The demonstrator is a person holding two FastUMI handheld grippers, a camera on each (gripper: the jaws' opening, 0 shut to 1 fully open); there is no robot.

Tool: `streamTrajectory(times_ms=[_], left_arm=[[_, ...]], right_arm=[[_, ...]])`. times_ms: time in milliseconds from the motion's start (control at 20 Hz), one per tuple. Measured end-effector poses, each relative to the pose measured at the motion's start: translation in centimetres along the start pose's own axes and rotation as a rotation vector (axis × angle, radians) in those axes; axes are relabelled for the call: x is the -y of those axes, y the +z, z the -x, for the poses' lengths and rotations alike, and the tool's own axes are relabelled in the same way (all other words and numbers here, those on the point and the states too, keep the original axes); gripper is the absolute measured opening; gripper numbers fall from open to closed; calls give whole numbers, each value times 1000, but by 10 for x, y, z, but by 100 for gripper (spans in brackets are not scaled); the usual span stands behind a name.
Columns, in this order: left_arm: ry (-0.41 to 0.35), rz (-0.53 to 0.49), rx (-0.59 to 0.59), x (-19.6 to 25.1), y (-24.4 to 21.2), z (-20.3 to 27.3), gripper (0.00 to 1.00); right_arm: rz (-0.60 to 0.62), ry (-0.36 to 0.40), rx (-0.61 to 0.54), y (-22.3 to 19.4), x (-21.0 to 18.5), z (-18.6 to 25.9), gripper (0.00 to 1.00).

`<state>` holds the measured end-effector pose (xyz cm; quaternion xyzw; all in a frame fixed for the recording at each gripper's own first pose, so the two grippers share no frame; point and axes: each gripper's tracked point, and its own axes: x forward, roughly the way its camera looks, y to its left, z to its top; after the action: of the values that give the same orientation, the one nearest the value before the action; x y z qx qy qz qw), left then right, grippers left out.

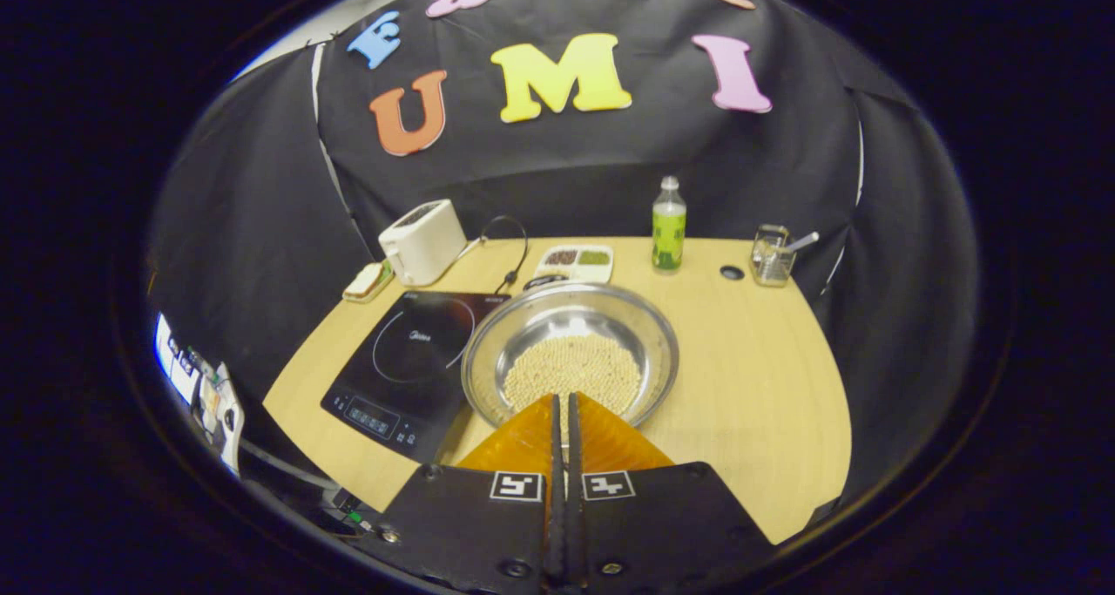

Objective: First push the handle of the pot to place it horizontally, then grasp the pot with both hands and set it on the induction cooktop.

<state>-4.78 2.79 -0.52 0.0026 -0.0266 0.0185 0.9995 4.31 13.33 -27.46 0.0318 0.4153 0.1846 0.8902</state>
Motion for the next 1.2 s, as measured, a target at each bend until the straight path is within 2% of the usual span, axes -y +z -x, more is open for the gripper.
streamTrajectory(times_ms=[50, 100, 200, 250, 350, 400, 550, 600, 650, 850, 900, 950, 1000, 1050, 1100, 1150, 1200], left_arm=[[-3, -3, -2, 2, -1, 1, 94], [-7, -5, -6, 3, -3, 1, 84], [-13, -8, -12, 5, -5, 2, 84], [-17, -10, -15, 6, -5, 2, 94], [-14, -13, -16, 4, -6, 2, 94], [-14, -15, -18, 5, -8, 2, 94], [-17, -21, -25, 7, -11, 1, 94], [-19, -23, -26, 8, -12, 1, 94], [-20, -26, -26, 8, -12, 2, 94], [-24, -29, -31, 10, -12, 1, 94], [-24, -28, -32, 10, -12, 2, 84], [-23, -27, -33, 10, -12, 2, 94], [-27, -24, -33, 11, -12, 1, 86], [-32, -20, -33, 11, -11, 3, 95], [-34, -17, -33, 13, -10, 3, 95], [-34, -14, -33, 13, -10, 3, 95], [-33, -14, -31, 13, -9, 2, 95]], right_arm=[[1, 1, -34, -9, -1, -8, 4], [10, -3, -57, -17, 0, -14, 4], [29, -7, -98, -35, -4, -26, 4], [30, -2, -124, -45, -8, -31, 4], [49, 3, -154, -56, -14, -40, 4], [66, -2, -160, -60, -15, -43, 0], [86, -1, -190, -77, -19, -53, 4], [85, -2, -200, -81, -19, -55, 1], [87, -4, -204, -84, -19, -57, 4], [96, -36, -209, -90, -7, -62, 0], [89, -29, -208, -91, -7, -62, 0], [88, -19, -212, -91, -7, -62, 1], [92, -18, -213, -91, -5, -62, 1], [98, -20, -213, -90, -2, -62, 1], [102, -22, -215, -91, 1, -62, 4], [101, -20, -219, -93, 2, -62, 0], [93, -17, -225, -95, 4, -61, 1]])
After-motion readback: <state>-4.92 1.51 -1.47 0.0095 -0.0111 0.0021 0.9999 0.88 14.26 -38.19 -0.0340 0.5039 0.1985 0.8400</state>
